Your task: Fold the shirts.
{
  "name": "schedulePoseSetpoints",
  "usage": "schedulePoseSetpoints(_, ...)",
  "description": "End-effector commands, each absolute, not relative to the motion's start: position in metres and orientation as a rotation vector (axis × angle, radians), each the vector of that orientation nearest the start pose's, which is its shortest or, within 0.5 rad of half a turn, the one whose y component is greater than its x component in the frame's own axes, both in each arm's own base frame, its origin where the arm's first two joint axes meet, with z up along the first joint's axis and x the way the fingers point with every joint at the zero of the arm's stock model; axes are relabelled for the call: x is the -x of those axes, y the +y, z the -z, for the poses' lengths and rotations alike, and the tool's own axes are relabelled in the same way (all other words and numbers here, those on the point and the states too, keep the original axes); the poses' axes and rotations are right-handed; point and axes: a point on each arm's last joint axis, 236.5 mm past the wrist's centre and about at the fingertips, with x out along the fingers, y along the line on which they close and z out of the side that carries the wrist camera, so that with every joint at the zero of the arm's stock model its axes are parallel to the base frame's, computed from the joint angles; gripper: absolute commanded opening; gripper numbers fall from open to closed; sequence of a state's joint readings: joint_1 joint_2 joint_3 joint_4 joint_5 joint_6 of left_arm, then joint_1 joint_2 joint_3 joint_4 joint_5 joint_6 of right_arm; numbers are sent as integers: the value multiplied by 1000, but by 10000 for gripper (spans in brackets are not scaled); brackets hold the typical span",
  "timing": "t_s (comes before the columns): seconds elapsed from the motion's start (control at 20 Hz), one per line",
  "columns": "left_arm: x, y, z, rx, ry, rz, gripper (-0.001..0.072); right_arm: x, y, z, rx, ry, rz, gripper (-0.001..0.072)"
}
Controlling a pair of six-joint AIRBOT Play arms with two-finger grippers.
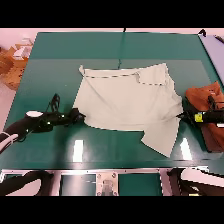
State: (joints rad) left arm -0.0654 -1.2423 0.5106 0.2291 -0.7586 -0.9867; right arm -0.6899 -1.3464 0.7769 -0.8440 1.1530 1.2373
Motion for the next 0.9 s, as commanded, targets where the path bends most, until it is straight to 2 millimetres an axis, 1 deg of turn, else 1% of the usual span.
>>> schedulePoseSetpoints(0.0, -348, -196, -5, 839, 1022, 577, 29, -335, -63, 24, -1028, 1128, -51, 14)
schedulePoseSetpoints(0.05, -360, -196, -44, 793, 941, 608, 29, -349, -63, -9, -1005, 1044, -92, 14)
schedulePoseSetpoints(0.1, -370, -194, -86, 742, 850, 633, 29, -363, -65, -52, -969, 938, -130, 14)
schedulePoseSetpoints(0.15, -377, -190, -137, 679, 738, 656, 29, -374, -66, -98, -927, 826, -162, 14)
schedulePoseSetpoints(0.2, -379, -185, -188, 607, 624, 670, 29, -382, -64, -153, -872, 698, -202, 14)
schedulePoseSetpoints(0.25, -377, -178, -244, 533, 500, 671, 29, -384, -58, -208, -817, 579, -243, 14)
schedulePoseSetpoints(0.3, -370, -171, -295, 475, 392, 664, 30, -380, -50, -267, -745, 451, -280, 14)
schedulePoseSetpoints(0.35, -357, -164, -348, 416, 282, 655, 30, -371, -40, -324, -670, 324, -304, 14)
schedulePoseSetpoints(0.4, -344, -158, -390, 368, 194, 647, 30, -358, -31, -374, -595, 209, -313, 15)
schedulePoseSetpoints(0.45, -325, -152, -433, 313, 100, 640, 30, -341, -21, -420, -522, 98, -316, 15)
schedulePoseSetpoints(0.5, -307, -146, -467, 266, 22, 629, 30, -320, -9, -465, -441, -13, -311, 15)
schedulePoseSetpoints(0.55, -288, -141, -499, 219, -50, 616, 30, -300, 3, -500, -377, -104, -307, 15)
schedulePoseSetpoints(0.6, -272, -136, -523, 172, -108, 599, 30, -277, 17, -532, -315, -190, -308, 15)
schedulePoseSetpoints(0.65, -254, -132, -543, 135, -155, 585, 30, -259, 27, -555, -265, -255, -302, 15)
schedulePoseSetpoints(0.7, -242, -127, -555, 113, -181, 566, 30, -245, 35, -573, -223, -308, -292, 15)
schedulePoseSetpoints(0.75, -233, -120, -562, 85, -194, 534, 30, -236, 39, -583, -198, -337, -287, 15)
schedulePoseSetpoints(0.8, -229, -112, -564, 62, -189, 493, 30, -232, 42, -587, -189, -348, -290, 15)
schedulePoseSetpoints(0.85, -232, -99, -560, 45, -166, 430, 31, -234, 42, -584, -186, -335, -291, 15)
